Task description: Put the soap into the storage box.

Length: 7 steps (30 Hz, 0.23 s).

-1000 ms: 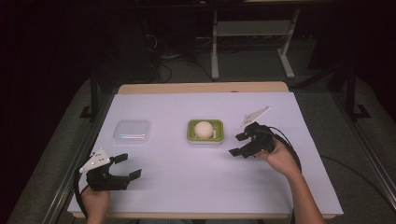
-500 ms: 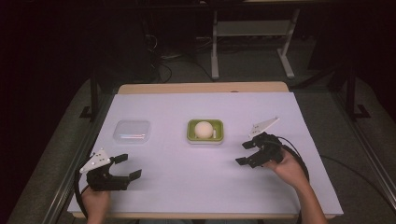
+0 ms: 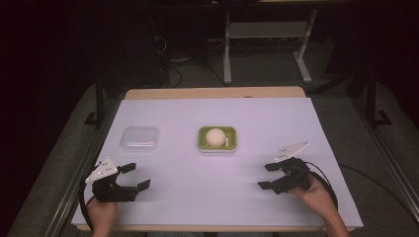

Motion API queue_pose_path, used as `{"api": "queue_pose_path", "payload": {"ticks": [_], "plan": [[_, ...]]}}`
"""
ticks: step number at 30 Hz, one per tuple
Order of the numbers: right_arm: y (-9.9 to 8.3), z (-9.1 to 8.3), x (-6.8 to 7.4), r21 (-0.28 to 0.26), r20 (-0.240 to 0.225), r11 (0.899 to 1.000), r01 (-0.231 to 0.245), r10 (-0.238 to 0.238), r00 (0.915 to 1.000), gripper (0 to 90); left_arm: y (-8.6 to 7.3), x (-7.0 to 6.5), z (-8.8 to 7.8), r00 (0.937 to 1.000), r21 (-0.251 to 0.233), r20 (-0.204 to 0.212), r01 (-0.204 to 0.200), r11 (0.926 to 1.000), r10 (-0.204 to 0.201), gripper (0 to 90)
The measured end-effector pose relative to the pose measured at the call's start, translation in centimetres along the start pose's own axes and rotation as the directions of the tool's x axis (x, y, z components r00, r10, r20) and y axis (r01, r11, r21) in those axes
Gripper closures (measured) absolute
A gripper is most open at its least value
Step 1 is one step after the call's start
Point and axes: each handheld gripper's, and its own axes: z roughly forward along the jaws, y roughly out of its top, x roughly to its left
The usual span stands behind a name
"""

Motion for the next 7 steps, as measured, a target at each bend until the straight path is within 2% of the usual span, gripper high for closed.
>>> {"api": "queue_pose_path", "payload": {"ticks": [3, 6, 7], "plan": [[-1.2, -0.3, 0.4, -0.033, -0.001, 0.999, -0.025, 0.025, 0.9997, 26.1, 0.0, 0.0, 0.0, 1.0, -0.002, 0.0, -0.003, 1.0, 0.003, 13.2], [-2.4, -0.5, 1.4, -0.044, 0.006, 0.996, -0.071, 0.071, 0.9974, 22.8, 0.1, 0.0, 0.0, 1.0, -0.004, 0.003, -0.003, 1.0, 0.003, 13.2], [-2.4, -0.5, 1.4, -0.044, 0.006, 0.996, -0.071, 0.071, 0.9974, 22.8, 0.1, 0.0, 0.0, 1.0, -0.004, 0.003, -0.003, 1.0, 0.003, 13.2]]}}
